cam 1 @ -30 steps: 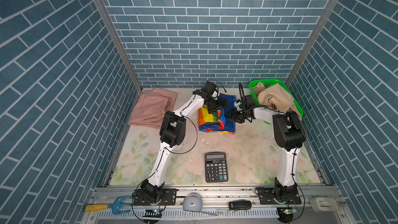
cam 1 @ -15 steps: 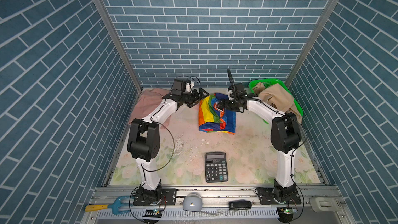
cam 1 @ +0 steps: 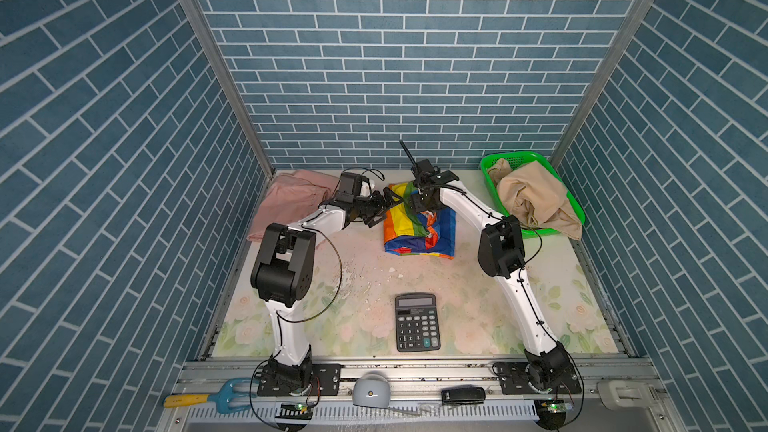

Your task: Fold and stack the shorts

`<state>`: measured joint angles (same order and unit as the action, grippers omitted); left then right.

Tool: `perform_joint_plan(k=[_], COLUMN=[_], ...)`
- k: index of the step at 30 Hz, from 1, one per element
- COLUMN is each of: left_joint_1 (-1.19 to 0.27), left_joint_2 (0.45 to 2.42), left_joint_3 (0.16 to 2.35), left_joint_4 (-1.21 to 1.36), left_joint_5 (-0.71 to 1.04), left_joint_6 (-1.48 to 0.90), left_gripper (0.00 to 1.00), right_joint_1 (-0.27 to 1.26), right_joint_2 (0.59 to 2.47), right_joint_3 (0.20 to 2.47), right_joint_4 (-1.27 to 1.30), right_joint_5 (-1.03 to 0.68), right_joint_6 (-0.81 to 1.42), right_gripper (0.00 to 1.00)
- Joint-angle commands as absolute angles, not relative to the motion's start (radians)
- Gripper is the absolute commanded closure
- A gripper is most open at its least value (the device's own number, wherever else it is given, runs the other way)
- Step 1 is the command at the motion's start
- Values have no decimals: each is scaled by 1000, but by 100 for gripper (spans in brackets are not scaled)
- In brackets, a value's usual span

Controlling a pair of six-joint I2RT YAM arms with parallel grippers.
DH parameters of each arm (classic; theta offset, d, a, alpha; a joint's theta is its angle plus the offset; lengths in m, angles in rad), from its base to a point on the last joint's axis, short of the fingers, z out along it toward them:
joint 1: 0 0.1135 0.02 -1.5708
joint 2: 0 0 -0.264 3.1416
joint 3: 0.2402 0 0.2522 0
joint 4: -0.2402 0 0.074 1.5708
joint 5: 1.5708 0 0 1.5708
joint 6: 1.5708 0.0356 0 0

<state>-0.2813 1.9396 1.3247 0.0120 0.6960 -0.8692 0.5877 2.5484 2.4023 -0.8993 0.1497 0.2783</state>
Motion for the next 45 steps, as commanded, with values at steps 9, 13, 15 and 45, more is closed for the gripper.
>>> perform_joint_plan(k=[9,13,15,45], left_joint_1=[-322,-373,-407,-499], left_joint_2=[1978,2041,2079,2105], left_joint_3=[1414,1482,1510,1355], left_joint_4=[7,8,16,-14], left_joint_5=[691,678,676,642], left_joint_6=[-869,-884,-904,-776], left_gripper=[0,1,0,0], right_joint_1=[506,453,430,222], right_joint_2=[2307,2250,2231,2056], right_joint_3=[2053,1923,1880,1615], right_joint_4=[-784,-688,-651,-512], right_joint_5=[112,-12,-68,-161], right_joint_6=[259,283,307,297], right_gripper=[25,27,26,11])
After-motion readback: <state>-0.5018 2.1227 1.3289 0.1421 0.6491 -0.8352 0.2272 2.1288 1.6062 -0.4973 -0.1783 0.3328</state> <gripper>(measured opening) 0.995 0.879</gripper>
